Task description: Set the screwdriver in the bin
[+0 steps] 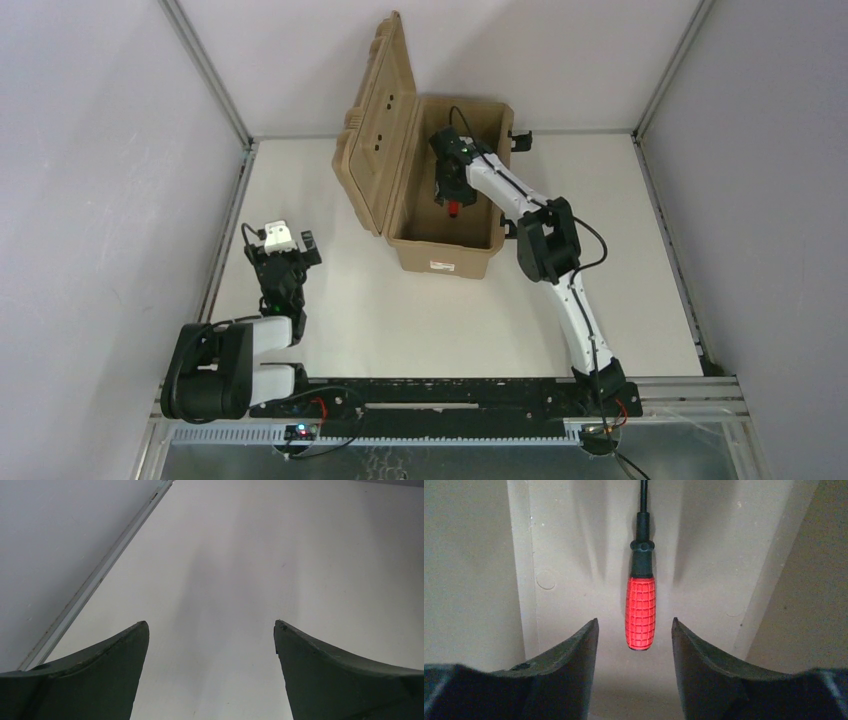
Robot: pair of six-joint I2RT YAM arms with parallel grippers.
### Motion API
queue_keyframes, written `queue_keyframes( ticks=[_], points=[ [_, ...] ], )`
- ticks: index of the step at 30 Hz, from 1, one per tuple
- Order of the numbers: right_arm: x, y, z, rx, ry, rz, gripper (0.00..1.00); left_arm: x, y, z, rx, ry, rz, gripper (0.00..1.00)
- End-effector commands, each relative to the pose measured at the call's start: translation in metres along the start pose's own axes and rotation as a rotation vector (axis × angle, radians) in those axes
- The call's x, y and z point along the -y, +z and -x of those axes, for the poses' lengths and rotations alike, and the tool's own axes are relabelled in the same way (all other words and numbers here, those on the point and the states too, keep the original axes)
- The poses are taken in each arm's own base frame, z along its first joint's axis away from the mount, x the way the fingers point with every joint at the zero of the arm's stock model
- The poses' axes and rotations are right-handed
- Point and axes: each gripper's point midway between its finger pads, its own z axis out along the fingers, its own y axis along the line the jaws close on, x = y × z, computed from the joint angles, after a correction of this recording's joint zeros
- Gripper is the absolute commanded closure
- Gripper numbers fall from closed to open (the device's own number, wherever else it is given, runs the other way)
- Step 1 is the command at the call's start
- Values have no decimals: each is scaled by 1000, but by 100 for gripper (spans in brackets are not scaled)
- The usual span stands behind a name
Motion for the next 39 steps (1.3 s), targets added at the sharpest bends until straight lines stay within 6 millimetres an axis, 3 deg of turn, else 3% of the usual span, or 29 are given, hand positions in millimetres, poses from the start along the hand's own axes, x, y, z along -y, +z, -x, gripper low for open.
queue_keyframes(
  ticks=[1,7,10,13,20,27,31,39],
  points=[
    [-11,-81,49,164,-9,68,36,2,10,32,93,-29,-3,0],
    [3,-176,81,324,-75,116,23,2,10,32,93,-29,-3,0],
    [32,-209,88,381,-99,65,3,2,10,32,93,-29,-3,0],
    [75,-228,93,408,-121,-30,1,2,10,32,94,-30,-3,0],
    [203,-250,92,414,-51,-203,0,2,10,32,93,-29,-3,0],
    [299,-274,84,464,87,-229,0,2,10,32,93,-30,-3,0],
    [321,-283,78,490,103,-262,0,2,10,32,93,-29,-2,0],
    [322,-286,77,500,104,-250,0,2,10,32,94,-30,-3,0]
  ],
)
